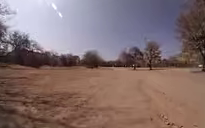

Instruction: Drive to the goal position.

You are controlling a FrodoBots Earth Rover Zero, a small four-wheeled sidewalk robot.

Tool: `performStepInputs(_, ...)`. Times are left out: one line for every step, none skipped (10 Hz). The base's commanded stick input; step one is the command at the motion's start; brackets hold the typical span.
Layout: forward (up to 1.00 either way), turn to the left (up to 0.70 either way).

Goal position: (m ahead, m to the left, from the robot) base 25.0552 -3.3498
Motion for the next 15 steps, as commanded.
performStepInputs(1.0,-0.05)
performStepInputs(1.0,-0.05)
performStepInputs(1.0,-0.05)
performStepInputs(1.0,-0.05)
performStepInputs(1.0,-0.05)
performStepInputs(1.0,-0.05)
performStepInputs(1.0,-0.05)
performStepInputs(1.0,-0.17)
performStepInputs(1.0,-0.24)
performStepInputs(1.0,-0.3)
performStepInputs(1.0,-0.35)
performStepInputs(1.0,-0.36)
performStepInputs(1.0,-0.36)
performStepInputs(1.0,-0.31)
performStepInputs(1.0,-0.23)
